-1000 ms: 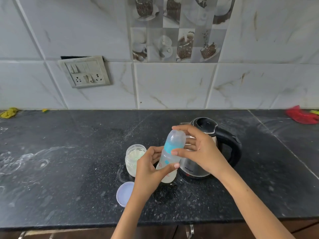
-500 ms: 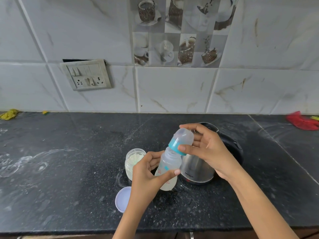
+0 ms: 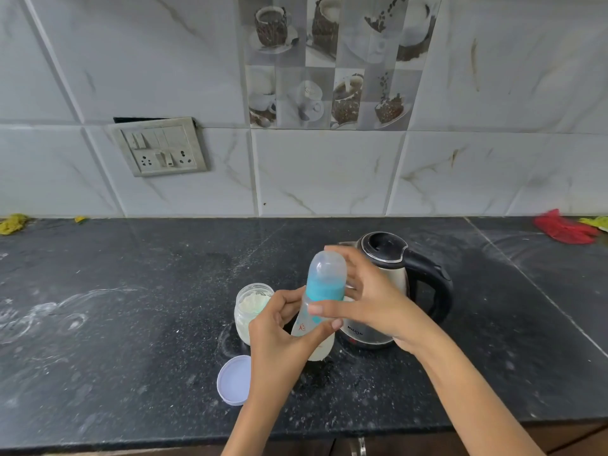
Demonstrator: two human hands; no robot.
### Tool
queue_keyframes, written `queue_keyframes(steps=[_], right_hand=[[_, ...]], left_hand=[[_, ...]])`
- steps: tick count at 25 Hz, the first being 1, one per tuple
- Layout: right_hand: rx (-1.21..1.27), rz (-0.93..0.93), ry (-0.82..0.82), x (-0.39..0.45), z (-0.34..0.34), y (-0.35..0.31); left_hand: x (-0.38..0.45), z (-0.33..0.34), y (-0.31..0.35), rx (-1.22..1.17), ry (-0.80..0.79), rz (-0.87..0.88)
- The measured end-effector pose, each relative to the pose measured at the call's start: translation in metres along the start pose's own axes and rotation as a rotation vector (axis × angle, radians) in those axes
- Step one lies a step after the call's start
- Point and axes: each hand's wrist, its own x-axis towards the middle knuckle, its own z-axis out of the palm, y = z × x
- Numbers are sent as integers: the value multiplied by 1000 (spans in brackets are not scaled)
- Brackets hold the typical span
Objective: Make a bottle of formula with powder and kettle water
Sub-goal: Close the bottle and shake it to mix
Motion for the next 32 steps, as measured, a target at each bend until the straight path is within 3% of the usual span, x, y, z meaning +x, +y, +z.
queue_keyframes(steps=[1, 3, 6, 8, 14, 19, 27, 29, 32], right_hand=[[185, 5, -76, -2, -8, 1], [220, -48, -86, -5, -17, 4], [35, -90, 190, -4, 3, 8], [50, -68, 233, -2, 9, 9], [199, -131, -31, 1, -17, -4], [244, -233, -81, 3, -29, -18], [6, -183, -86, -4, -19, -22], [-145, -195, 47, -7, -12, -27], [-563, -122, 294, -8, 6, -28]], left_hand=[[0, -2, 0, -11, 10, 4], [0, -2, 1, -5, 23, 22], [-4, 2, 1, 19, 11, 5], [-5, 1, 2, 4, -1, -20], [6, -17, 6, -126, -146, -94], [5, -22, 6, -139, -169, -102], [2, -18, 7, -78, -85, -35], [1, -15, 7, -51, -52, 4], [-1, -9, 7, -21, -28, 51]])
